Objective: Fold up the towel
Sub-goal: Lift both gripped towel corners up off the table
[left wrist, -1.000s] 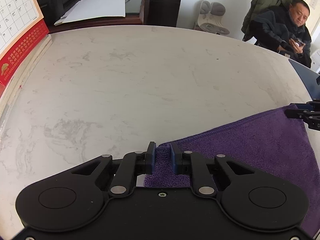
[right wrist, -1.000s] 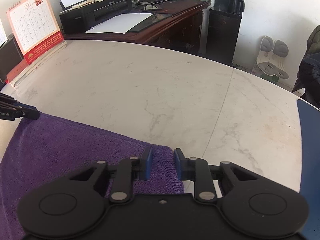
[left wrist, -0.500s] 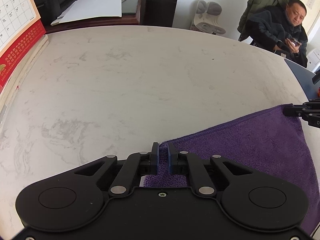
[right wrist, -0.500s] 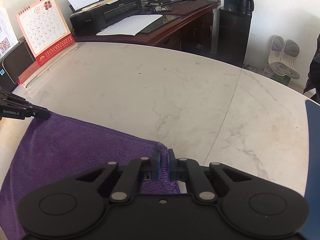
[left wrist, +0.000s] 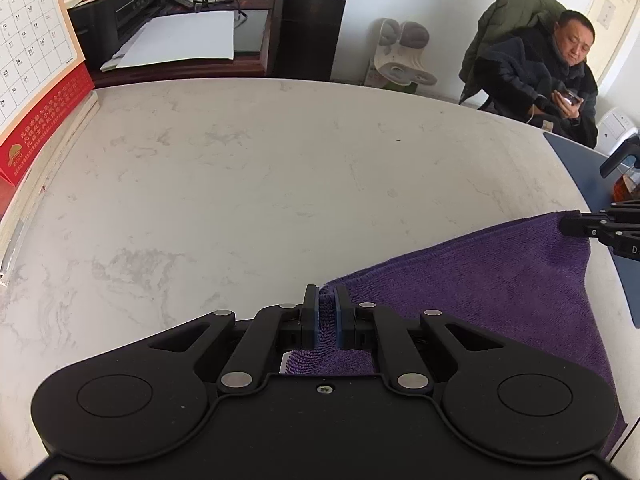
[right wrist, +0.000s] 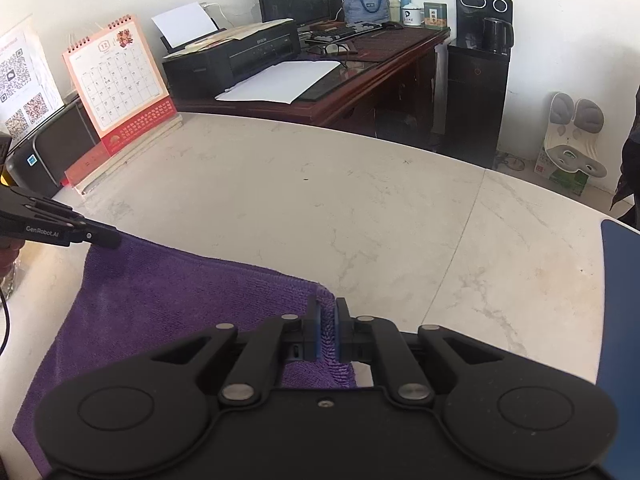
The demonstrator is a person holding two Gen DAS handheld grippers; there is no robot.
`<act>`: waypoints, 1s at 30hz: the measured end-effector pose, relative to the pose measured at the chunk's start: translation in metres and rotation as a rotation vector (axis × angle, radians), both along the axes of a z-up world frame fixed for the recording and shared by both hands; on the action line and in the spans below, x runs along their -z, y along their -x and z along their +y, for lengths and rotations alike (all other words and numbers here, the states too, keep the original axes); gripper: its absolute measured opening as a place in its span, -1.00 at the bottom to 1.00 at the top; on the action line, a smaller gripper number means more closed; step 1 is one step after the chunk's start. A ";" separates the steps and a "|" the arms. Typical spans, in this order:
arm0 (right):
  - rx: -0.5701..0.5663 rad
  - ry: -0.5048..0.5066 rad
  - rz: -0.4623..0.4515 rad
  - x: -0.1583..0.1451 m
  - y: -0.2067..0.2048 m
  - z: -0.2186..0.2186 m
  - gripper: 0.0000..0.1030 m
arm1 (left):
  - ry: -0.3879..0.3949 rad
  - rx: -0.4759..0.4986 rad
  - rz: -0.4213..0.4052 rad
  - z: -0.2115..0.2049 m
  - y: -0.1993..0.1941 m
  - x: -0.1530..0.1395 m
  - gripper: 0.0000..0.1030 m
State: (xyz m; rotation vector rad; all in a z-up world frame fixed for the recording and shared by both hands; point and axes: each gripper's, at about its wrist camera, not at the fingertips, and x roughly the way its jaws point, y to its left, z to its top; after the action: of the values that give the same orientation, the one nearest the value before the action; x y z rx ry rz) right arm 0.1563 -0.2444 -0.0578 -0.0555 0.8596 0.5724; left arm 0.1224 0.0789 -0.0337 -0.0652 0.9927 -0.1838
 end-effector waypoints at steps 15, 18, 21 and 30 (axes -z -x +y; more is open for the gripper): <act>-0.048 -0.009 -0.067 -0.037 0.073 -0.012 -0.90 | -0.015 0.086 -0.068 -0.013 0.067 -0.035 -0.87; -0.050 -0.005 -0.078 -0.042 0.091 -0.015 -0.90 | -0.023 0.097 -0.080 -0.015 0.083 -0.039 -0.87; -0.049 -0.003 -0.081 -0.045 0.108 -0.020 -0.90 | -0.026 0.118 -0.084 -0.018 0.098 -0.039 -0.87; -0.028 0.011 -0.044 -0.034 0.152 -0.027 -0.90 | -0.037 0.183 -0.057 -0.022 0.137 -0.022 -0.87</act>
State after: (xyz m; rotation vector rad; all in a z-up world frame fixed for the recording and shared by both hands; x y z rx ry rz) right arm 0.0046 -0.2715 -0.0242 -0.0894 0.8207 0.5905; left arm -0.0148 0.0570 -0.0117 0.0649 0.9451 -0.3330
